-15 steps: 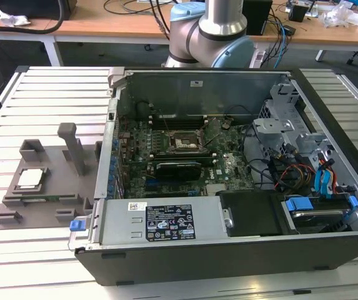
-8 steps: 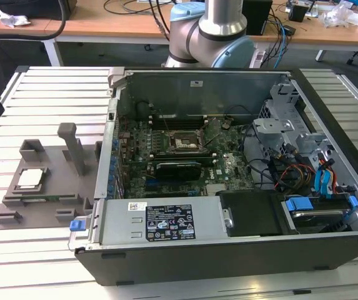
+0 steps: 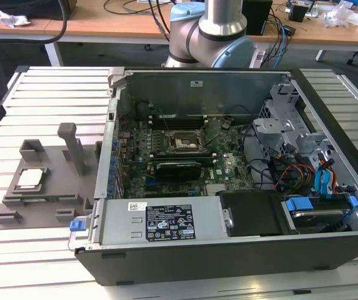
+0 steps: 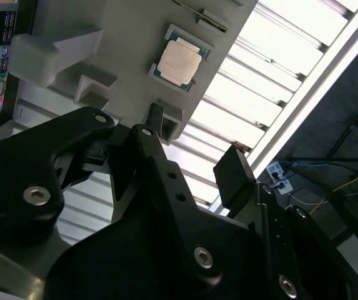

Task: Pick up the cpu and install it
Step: 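Pick up the cpu and move it towards the insertion slot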

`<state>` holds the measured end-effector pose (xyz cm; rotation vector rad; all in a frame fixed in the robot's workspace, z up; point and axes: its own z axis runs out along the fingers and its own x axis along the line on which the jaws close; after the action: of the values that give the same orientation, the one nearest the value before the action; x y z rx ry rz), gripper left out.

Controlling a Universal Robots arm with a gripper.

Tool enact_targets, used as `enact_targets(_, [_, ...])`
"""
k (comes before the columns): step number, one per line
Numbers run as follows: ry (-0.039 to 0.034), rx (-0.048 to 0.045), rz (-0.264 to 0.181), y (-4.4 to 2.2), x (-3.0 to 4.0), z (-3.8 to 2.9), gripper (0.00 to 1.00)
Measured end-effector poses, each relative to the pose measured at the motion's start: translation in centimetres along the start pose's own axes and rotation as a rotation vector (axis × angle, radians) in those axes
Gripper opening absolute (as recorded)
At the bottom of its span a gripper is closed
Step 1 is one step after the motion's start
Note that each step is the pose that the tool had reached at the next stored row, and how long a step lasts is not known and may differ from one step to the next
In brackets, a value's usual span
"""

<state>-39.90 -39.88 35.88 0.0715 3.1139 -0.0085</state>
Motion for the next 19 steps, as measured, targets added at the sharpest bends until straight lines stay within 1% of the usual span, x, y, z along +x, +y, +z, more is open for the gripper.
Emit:
enact_targets(4, [0.0,0.0,0.0,0.0,0.01,0.32,0.6])
enact_targets(10, [0.0,0.0,0.0,0.01,0.03,0.99,0.6])
enact_targets(14, [0.0001,0.0,0.0,0.01,0.04,1.28,0.6])
enact_targets(19, [0.0001,0.0001,0.0,0.01,0.06,2.15,0.6])
